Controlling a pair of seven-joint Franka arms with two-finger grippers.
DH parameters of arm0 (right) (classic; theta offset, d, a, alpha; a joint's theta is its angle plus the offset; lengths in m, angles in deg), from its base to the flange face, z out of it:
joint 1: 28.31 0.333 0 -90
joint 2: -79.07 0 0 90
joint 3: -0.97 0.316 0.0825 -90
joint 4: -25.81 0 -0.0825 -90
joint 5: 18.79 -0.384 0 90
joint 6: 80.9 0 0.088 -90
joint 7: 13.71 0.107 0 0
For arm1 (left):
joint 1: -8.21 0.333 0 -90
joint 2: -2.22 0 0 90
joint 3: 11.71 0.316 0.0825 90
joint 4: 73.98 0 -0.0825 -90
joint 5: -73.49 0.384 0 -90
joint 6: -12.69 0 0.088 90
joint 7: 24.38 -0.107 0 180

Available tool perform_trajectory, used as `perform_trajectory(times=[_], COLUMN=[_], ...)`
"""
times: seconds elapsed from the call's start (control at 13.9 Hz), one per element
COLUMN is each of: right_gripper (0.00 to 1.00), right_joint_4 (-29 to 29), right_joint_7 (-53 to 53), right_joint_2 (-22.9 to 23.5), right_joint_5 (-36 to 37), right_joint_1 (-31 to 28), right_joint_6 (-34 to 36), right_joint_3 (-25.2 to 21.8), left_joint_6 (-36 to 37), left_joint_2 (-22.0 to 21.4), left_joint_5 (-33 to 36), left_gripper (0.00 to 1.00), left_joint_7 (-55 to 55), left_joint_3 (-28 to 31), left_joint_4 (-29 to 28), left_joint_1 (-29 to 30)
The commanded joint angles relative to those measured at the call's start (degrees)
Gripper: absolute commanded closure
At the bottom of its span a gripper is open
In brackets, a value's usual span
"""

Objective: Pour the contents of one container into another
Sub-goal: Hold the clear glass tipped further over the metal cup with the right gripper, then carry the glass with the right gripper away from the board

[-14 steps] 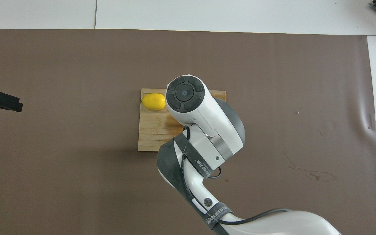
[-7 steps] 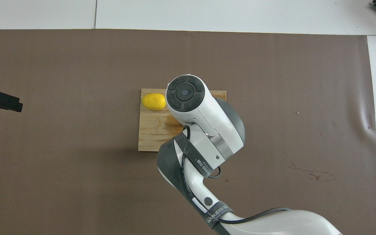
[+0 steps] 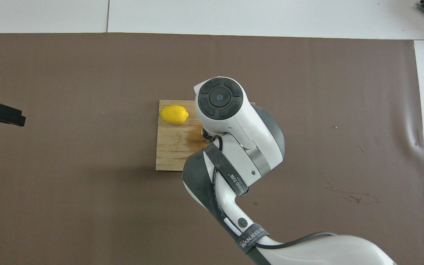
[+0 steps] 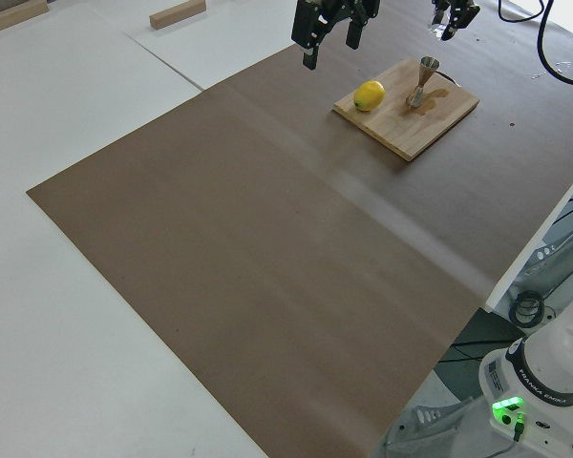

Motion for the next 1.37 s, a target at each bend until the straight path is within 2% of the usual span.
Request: perform_trajectory(times=[0.0, 0.36, 0.72, 1.08, 1.29], right_gripper=[0.96, 0.96, 0.96, 0.94, 0.94], right_joint_4=[4.1, 5.2, 7.8, 18.2, 23.0], right_joint_7=[-8.1, -31.3, -45.5, -64.5, -76.1], right_joint_2=[-3.5, -4.4, -5.8, -10.2, -10.1], right_joint_5=[-5.6, -17.0, -20.6, -29.2, -35.7], right_joint_1=[-6.6, -21.5, -31.0, -41.3, -45.3], right_joint_6=[-2.3, -1.0, 2.3, 2.9, 2.2], right_joint_3=[1.3, 1.6, 1.5, 1.5, 1.4], left_joint_6=[-0.1, -0.1, -0.1, -0.1, -0.1], left_joint_2=[-1.4, -1.4, -1.4, -1.4, -1.4], left_joint_5=[0.9, 0.9, 0.9, 0.9, 0.9], left_gripper=[0.0, 0.0, 0.0, 0.0, 0.0], left_joint_7=[0.2, 0.1, 0.2, 0.2, 0.2], left_joint_3=[0.0, 0.0, 0.0, 0.0, 0.0], left_joint_4=[-1.4, -1.4, -1.4, -1.4, -1.4], left_joint_1=[0.0, 0.0, 0.0, 0.0, 0.0])
